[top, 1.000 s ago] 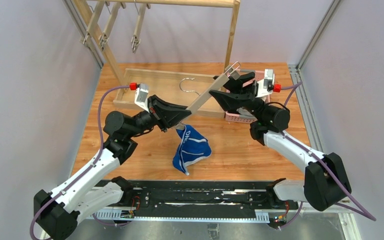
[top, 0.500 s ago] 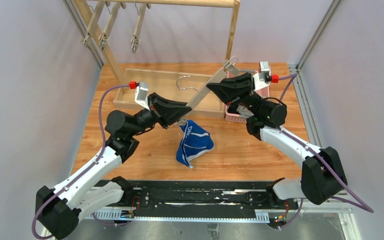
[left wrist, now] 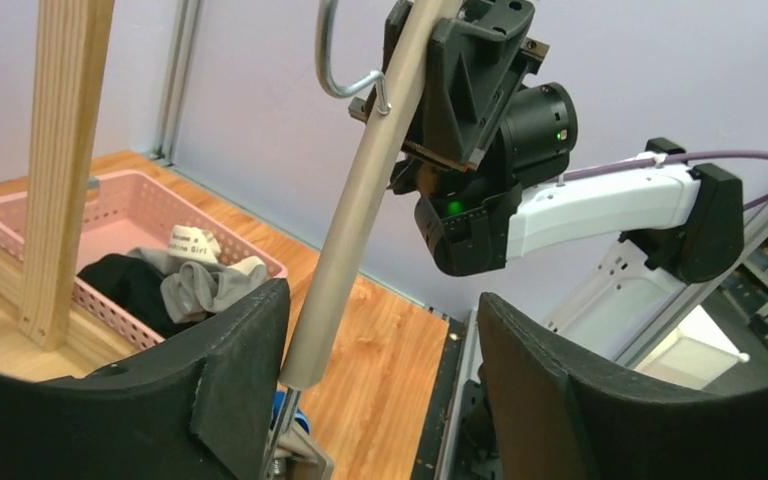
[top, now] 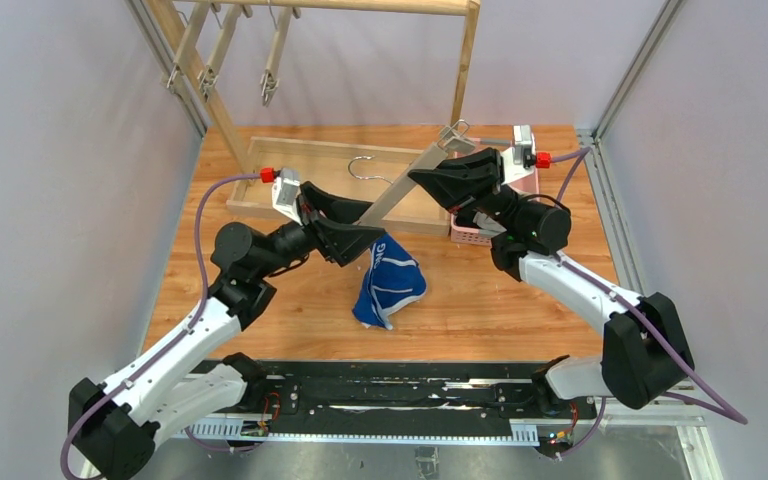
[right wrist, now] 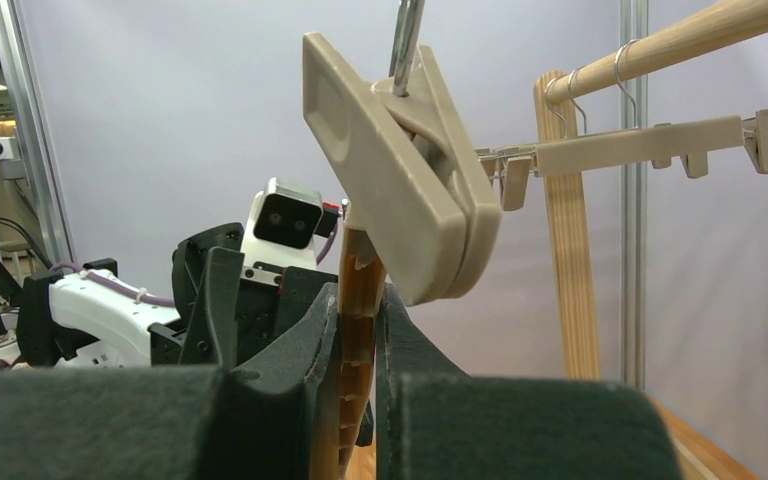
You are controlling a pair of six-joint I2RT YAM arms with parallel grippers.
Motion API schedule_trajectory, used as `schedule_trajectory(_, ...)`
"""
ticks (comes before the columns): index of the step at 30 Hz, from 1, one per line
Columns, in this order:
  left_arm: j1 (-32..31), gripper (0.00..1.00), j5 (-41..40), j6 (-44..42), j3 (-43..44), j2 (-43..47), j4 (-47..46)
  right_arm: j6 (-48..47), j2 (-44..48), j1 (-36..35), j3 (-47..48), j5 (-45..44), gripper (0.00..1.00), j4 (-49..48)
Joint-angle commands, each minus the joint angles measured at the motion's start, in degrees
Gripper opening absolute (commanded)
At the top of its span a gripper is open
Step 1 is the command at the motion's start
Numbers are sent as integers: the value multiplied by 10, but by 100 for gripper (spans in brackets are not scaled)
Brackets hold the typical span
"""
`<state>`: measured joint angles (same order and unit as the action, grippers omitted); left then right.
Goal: Remove the underwear clipped to the hanger
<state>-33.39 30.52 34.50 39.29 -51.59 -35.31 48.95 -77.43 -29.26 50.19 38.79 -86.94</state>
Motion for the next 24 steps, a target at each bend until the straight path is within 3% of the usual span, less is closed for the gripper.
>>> schedule_trajectory(1,-6,71,5,-54,-5,36,64,-33,23,-1,0,-13,1,-21)
schedule_trajectory(11,-6,79,-78,-133,-15,97,174,-29,61,0,-14,-13,1,-18)
schedule_trajectory(24,-6,80,-90,-131,-25,75,146,-20,68,-1,-19,-10,1,-18)
